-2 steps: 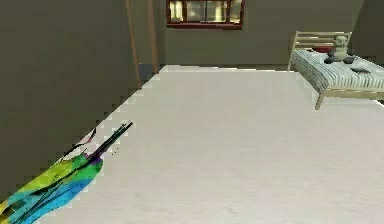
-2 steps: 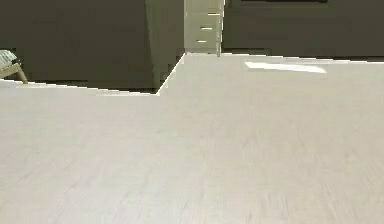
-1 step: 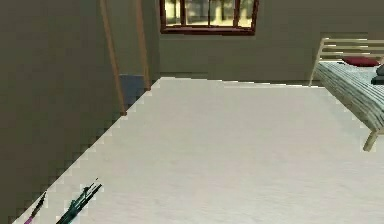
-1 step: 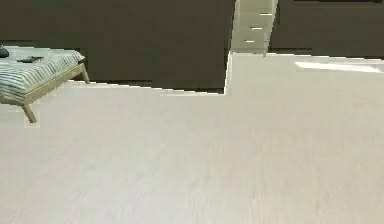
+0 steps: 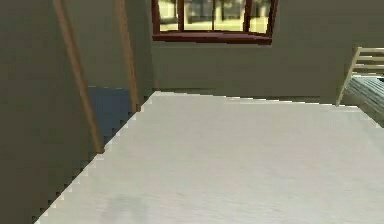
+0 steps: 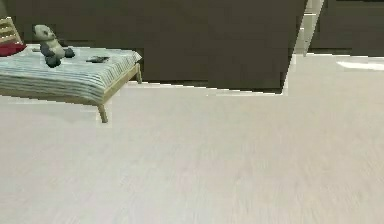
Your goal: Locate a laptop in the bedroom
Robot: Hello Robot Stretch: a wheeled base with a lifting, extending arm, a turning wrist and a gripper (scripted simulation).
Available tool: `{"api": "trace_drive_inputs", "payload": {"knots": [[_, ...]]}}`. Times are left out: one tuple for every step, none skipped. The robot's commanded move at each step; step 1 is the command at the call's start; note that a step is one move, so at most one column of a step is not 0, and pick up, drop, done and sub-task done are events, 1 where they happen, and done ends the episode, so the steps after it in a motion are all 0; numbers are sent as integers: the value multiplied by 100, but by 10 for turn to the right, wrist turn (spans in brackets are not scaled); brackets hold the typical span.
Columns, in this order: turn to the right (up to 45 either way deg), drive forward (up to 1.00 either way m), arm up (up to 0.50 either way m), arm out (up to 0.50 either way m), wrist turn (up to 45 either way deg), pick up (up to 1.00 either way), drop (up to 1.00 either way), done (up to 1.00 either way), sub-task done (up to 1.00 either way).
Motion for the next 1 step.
{"api": "trace_drive_inputs", "payload": {"knots": [[-90, 0, 0, 0, 0, 0, 0, 0, 0]]}}
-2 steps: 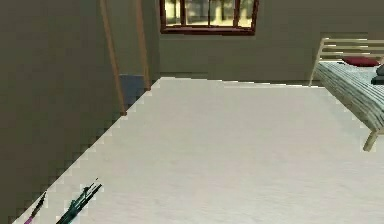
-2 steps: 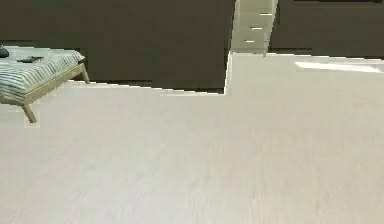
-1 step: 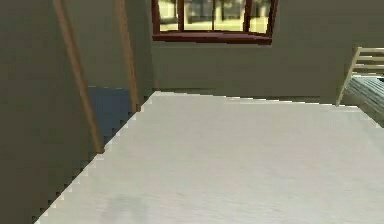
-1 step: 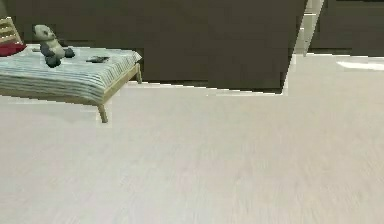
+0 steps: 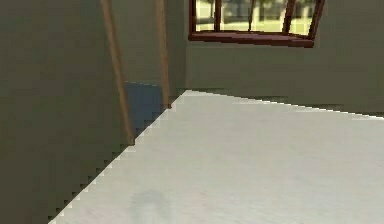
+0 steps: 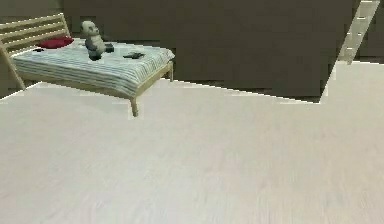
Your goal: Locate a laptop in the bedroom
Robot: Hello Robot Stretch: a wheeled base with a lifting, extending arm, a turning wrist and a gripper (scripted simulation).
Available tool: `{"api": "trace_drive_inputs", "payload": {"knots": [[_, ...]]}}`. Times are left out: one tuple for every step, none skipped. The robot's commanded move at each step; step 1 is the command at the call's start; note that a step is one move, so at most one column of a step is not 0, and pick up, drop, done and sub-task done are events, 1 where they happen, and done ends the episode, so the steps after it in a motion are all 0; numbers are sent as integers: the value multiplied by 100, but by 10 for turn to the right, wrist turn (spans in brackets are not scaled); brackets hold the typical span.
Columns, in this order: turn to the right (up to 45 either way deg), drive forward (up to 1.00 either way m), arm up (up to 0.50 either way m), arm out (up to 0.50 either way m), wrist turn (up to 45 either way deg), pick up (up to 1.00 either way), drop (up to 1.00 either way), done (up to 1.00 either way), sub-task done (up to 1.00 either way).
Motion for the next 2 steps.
{"api": "trace_drive_inputs", "payload": {"knots": [[0, 100, 0, 0, 0, 0, 0, 0, 0], [-30, 0, 0, 0, 0, 0, 0, 0, 0]]}}
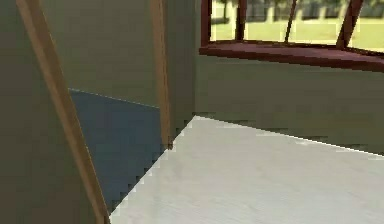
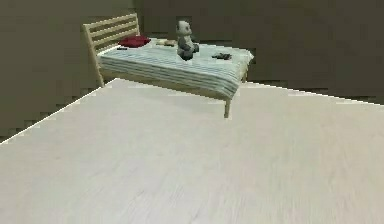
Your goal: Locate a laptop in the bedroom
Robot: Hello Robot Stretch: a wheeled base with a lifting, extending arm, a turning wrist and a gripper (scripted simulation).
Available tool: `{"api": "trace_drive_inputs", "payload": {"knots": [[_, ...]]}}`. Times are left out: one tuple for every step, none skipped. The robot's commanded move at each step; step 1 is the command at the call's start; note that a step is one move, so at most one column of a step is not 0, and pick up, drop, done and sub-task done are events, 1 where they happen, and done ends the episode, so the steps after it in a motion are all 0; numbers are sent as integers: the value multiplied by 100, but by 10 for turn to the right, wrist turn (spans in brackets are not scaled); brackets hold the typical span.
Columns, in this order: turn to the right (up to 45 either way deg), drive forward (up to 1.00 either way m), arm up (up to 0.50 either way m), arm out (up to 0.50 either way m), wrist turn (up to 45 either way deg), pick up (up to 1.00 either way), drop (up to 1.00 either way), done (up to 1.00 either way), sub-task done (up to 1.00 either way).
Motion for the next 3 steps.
{"api": "trace_drive_inputs", "payload": {"knots": [[0, 100, 0, 0, 0, 0, 0, 0, 0], [0, 25, 0, 0, 0, 0, 0, 0, 0], [-450, 0, 0, 0, 0, 0, 0, 0, 0]]}}
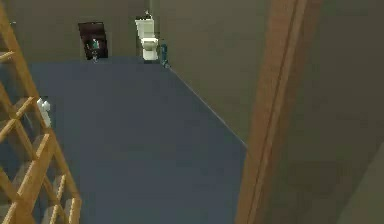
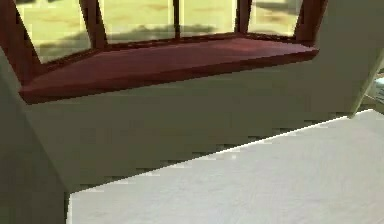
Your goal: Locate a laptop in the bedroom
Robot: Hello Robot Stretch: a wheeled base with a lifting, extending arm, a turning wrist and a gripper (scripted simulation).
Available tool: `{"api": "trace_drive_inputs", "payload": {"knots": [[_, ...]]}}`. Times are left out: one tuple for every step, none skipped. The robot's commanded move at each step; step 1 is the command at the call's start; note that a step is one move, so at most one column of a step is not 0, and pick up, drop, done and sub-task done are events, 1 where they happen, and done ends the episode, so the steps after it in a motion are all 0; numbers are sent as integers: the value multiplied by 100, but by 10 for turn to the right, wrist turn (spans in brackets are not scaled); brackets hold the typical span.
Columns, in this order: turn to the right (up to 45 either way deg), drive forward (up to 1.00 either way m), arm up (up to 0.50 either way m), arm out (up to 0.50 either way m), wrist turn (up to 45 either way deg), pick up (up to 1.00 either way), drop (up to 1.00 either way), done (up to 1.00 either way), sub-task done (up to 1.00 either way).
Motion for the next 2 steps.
{"api": "trace_drive_inputs", "payload": {"knots": [[-180, 0, 0, 0, 0, 0, 0, 0, 0], [0, 100, 0, 0, 0, 0, 0, 0, 0]]}}
